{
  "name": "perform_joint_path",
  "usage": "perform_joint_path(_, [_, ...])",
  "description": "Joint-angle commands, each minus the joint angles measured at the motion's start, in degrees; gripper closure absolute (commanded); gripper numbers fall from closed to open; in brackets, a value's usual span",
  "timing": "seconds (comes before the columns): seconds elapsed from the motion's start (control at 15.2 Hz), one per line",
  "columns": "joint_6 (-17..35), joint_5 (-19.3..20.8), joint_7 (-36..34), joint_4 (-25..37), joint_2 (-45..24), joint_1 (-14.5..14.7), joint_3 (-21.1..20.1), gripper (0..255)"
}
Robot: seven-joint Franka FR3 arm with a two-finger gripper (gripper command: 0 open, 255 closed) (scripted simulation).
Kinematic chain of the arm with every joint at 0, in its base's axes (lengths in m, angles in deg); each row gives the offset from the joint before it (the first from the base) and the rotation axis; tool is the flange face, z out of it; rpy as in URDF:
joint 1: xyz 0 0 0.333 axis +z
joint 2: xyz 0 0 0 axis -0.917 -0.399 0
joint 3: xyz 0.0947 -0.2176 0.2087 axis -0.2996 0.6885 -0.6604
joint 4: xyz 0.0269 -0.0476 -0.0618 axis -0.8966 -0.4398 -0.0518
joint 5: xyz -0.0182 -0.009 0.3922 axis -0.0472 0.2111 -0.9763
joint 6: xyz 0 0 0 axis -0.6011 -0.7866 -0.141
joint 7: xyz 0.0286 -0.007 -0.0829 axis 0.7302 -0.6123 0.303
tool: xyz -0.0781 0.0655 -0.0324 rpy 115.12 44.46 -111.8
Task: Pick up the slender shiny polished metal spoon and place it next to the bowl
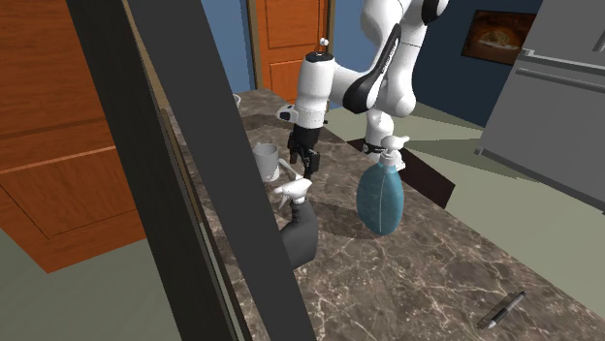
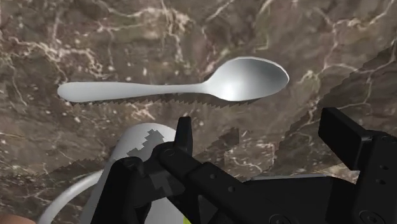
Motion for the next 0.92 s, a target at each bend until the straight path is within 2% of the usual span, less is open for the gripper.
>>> perform_joint_path(0.0, [2.2, 1.1, -1.3, -0.2, -2.0, -0.2, -0.6, 0])
perform_joint_path(0.4, [6.8, 3.8, -3.2, -1.0, -6.0, -1.1, -1.1, 0])
perform_joint_path(0.86, [6.8, 3.8, -3.2, -1.0, -6.0, -1.1, -1.1, 0])
